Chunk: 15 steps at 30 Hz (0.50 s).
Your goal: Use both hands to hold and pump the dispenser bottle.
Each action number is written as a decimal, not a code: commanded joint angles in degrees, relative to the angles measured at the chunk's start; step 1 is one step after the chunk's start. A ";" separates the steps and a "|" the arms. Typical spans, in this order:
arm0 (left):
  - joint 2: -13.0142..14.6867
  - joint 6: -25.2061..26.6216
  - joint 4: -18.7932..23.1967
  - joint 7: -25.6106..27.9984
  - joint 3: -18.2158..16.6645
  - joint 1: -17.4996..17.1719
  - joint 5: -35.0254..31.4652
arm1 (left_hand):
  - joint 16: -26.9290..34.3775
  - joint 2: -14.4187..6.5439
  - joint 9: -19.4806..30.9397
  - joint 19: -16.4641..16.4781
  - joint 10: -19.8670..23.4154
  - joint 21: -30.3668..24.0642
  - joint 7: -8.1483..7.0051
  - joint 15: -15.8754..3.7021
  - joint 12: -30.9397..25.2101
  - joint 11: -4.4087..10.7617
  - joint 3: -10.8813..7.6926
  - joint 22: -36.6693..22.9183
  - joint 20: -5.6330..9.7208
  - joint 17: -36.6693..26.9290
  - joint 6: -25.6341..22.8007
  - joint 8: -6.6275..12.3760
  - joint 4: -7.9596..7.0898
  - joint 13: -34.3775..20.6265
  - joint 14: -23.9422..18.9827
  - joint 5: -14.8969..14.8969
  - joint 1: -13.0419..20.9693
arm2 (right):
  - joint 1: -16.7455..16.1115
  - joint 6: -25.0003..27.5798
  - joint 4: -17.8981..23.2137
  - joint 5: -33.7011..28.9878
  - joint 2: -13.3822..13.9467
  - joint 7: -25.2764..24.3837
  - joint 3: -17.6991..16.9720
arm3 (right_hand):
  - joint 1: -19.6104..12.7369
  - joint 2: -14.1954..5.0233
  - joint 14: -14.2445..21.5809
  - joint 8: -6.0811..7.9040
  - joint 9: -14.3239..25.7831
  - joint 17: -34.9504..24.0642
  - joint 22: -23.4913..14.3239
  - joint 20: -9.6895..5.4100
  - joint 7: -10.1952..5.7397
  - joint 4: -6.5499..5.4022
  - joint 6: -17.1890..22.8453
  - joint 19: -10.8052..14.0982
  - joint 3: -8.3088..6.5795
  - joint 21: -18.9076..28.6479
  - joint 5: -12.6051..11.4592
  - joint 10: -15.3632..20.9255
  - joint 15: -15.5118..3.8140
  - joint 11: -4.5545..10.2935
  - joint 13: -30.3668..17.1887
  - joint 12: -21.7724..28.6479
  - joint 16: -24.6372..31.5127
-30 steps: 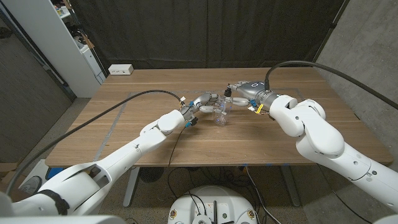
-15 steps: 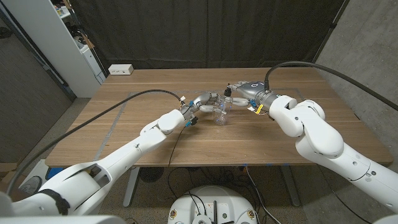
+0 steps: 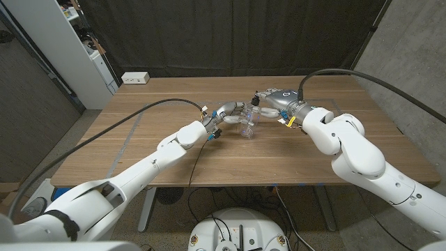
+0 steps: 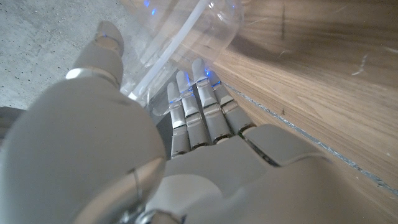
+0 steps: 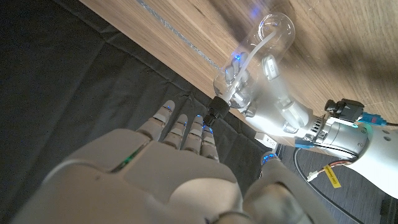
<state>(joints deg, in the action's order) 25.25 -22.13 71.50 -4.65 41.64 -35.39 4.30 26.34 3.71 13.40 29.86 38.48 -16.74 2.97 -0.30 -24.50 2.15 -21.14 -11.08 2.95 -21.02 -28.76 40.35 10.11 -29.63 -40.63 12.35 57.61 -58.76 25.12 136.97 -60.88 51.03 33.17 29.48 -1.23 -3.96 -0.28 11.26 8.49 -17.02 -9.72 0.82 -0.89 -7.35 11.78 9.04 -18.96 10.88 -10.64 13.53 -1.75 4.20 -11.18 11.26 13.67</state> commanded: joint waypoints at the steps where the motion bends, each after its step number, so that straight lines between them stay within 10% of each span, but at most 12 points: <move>1: 0.20 0.46 -0.02 -0.30 0.54 0.12 -1.03 | -0.21 -9.88 0.18 -0.19 5.79 -0.43 -3.39 -13.21 -0.05 5.43 -0.42 -0.07 4.16 -0.18 -3.54 0.32 -0.36 -0.88 -4.05 0.23 8.42 | -1.08 0.89 0.34 0.06 -0.14 -2.68 -0.77 | 0.33 -2.91 0.41 0.34 2.19 0.07 -0.09 -0.44 0.07 0.09 1.36 0.18 -0.30 0.20 -0.50 0.38 -0.38 -0.03 -0.09 0.17 -0.04; 15: 0.06 0.13 -0.62 -0.74 0.67 0.43 -1.00 | -0.25 -10.02 0.20 -0.18 6.22 -0.60 -3.32 -13.21 0.03 5.51 -0.33 -0.07 4.19 -0.62 -3.78 0.48 -0.22 -1.22 -4.26 0.18 8.61 | -1.02 1.09 0.70 -1.02 -0.07 -3.10 -0.71 | 0.13 -3.07 0.50 0.23 2.20 0.14 -0.09 -0.19 -0.08 0.25 1.22 0.64 -0.33 0.33 -0.49 0.24 -0.37 0.05 -0.11 0.07 0.05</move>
<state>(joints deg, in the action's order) 25.36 -22.05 71.40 -5.02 42.12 -35.27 3.47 26.28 3.71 13.43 29.86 38.59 -16.96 2.96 -0.64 -24.31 2.05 -20.90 -11.07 2.94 -21.42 -28.75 40.26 9.87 -30.71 -40.96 12.15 57.61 -59.73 25.97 137.41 -60.95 50.95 30.70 28.90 -0.65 -4.54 -0.28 11.26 8.63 -16.74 -9.72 0.40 -0.88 -7.35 11.79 9.46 -18.96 10.88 -10.64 13.54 -1.75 4.21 -11.18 11.29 13.67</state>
